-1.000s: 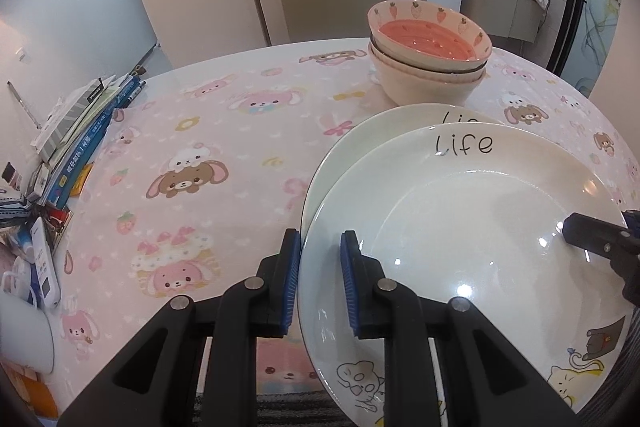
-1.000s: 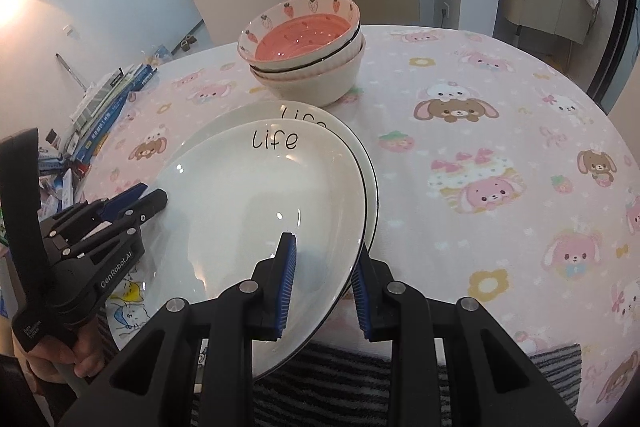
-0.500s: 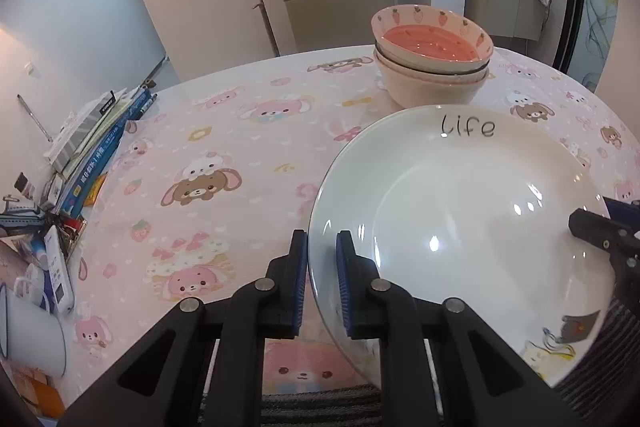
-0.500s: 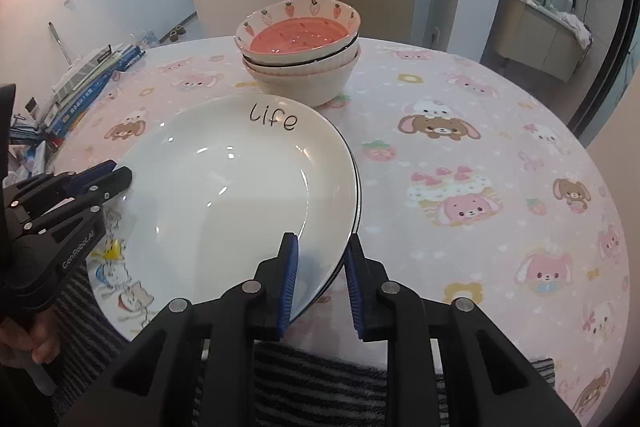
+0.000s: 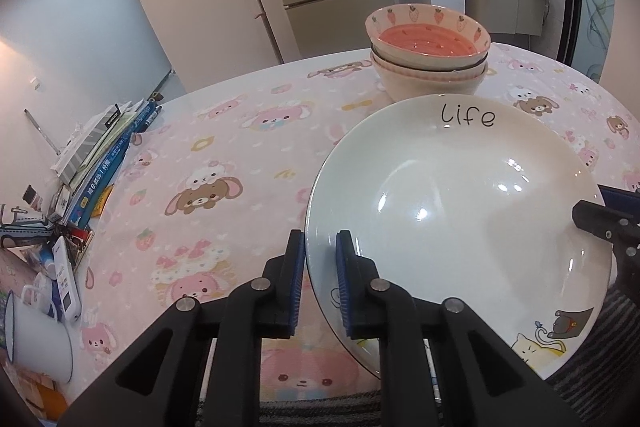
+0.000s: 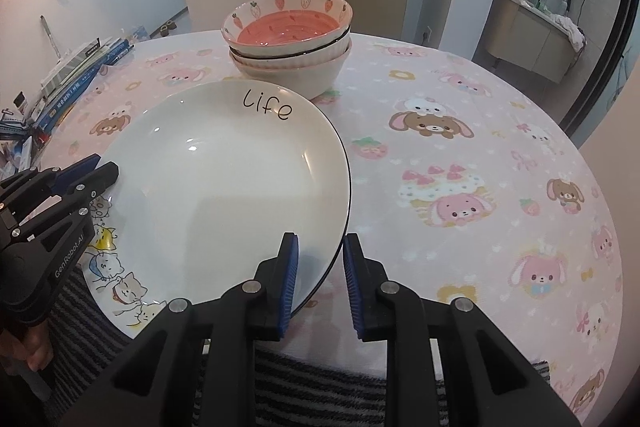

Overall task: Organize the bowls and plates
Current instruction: 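Lower the white plate onto the stacked plates and open both tools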

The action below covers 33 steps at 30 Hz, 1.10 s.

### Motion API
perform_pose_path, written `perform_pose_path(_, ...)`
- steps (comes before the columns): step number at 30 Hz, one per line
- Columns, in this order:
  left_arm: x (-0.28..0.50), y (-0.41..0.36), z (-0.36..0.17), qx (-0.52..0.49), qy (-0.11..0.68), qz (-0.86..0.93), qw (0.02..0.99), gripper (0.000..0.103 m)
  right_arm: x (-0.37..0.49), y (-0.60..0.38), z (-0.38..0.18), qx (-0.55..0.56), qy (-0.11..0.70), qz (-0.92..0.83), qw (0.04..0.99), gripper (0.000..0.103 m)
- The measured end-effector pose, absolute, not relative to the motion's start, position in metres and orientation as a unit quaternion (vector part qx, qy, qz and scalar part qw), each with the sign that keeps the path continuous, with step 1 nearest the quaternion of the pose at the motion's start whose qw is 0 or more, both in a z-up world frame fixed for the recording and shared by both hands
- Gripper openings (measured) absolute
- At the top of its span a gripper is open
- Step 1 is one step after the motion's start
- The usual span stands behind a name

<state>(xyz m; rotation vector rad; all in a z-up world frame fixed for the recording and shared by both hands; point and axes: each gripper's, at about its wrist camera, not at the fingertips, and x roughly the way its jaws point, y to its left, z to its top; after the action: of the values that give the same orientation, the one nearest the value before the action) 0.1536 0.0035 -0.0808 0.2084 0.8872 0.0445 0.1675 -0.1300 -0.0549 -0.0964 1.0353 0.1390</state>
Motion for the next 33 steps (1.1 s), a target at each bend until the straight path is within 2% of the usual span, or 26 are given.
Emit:
perform_pose_path(9,0.155,0.004,-0.081,0.103,0.427,0.021,0.898,0.014,0.169,-0.131,-0.056,-0.051,0.495,0.068,0.865,0.025)
perform_pose_path(11,0.155,0.004,-0.081,0.101,0.428,0.02,0.898,0.017,0.169,-0.132,-0.055,-0.046,0.496,0.069,0.864,0.025)
perform_pose_path(14,0.158,0.003,-0.085,0.099,0.435,0.011,0.895,0.03,0.169,-0.131,-0.056,-0.047,0.497,0.071,0.863,0.025)
perform_pose_path(15,0.158,0.002,-0.086,0.1,0.436,0.011,0.895,0.038,0.169,-0.131,-0.056,-0.048,0.496,0.07,0.864,0.025)
perform_pose_path(18,0.158,0.001,-0.087,0.103,0.434,0.01,0.895,0.043,0.169,-0.131,-0.057,-0.048,0.496,0.071,0.864,0.025)
perform_pose_path(22,0.157,0.001,-0.086,0.102,0.432,0.011,0.896,0.06,0.169,-0.131,-0.056,-0.047,0.496,0.07,0.864,0.025)
perform_pose_path(29,0.156,0.003,-0.081,0.091,0.419,0.01,0.903,0.069,0.164,-0.131,-0.047,-0.047,0.465,0.071,0.881,0.025)
perform_pose_path(33,0.153,0.004,-0.073,0.08,0.395,0.003,0.915,0.08,0.164,-0.128,-0.042,-0.072,0.448,0.068,0.888,0.025)
